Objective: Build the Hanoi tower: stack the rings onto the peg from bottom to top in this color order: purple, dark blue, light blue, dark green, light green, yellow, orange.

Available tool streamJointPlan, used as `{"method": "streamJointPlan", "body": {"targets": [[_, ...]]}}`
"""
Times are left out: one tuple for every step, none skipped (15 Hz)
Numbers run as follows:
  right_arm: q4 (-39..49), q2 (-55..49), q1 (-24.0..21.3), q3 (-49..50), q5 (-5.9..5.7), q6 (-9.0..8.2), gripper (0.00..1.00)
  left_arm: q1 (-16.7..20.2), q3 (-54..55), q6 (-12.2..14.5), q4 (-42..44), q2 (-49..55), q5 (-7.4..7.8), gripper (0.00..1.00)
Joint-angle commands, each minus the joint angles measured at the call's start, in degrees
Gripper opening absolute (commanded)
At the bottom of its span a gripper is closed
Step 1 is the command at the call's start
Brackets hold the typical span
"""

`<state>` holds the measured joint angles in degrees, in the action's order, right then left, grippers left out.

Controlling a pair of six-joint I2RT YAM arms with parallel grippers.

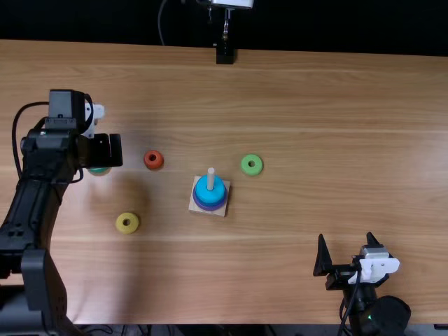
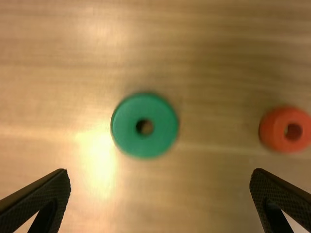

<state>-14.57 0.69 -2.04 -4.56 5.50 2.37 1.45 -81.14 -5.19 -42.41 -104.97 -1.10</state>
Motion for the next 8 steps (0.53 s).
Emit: {"method": "streamJointPlan", "body": {"targets": [[-3.7, -0.7, -0.7, 3.7, 0.20, 0.05, 1.00, -0.7, -2.4, 0.3, 0.5, -2.2, 0.05, 1.00], [-3.7, -0.7, -0.6, 3.7, 0.20, 0.05, 1.00, -0.7, -2.8, 0.3, 0.5, -3.6, 0.05, 1.00], [-3.7, -0.7, -0.7, 3.7, 0.20, 0.05, 1.00, -0.7, -3.1, 0.4, 0.6, -5.2, 0.15, 1.00], [-3.7, -0.7, -0.7, 3.7, 0.20, 0.05, 1.00, -0.7, -3.2, 0.4, 0.9, -6.3, 0.15, 1.00], [-3.7, -0.7, -0.6, 3.7, 0.20, 0.05, 1.00, -0.4, -3.7, 0.4, 0.9, -7.2, 0.15, 1.00], [-3.7, -0.7, -0.7, 3.7, 0.20, 0.05, 1.00, 0.0, -3.8, 0.4, 0.9, -8.2, 0.26, 1.00], [-3.7, -0.7, -0.7, 3.7, 0.20, 0.05, 1.00, 0.1, -3.9, 0.4, 1.0, -9.6, 0.26, 1.00], [-3.7, -0.7, -0.7, 3.7, 0.20, 0.05, 1.00, 0.4, -3.9, 0.4, 1.0, -10.6, 0.15, 1.00]]}}
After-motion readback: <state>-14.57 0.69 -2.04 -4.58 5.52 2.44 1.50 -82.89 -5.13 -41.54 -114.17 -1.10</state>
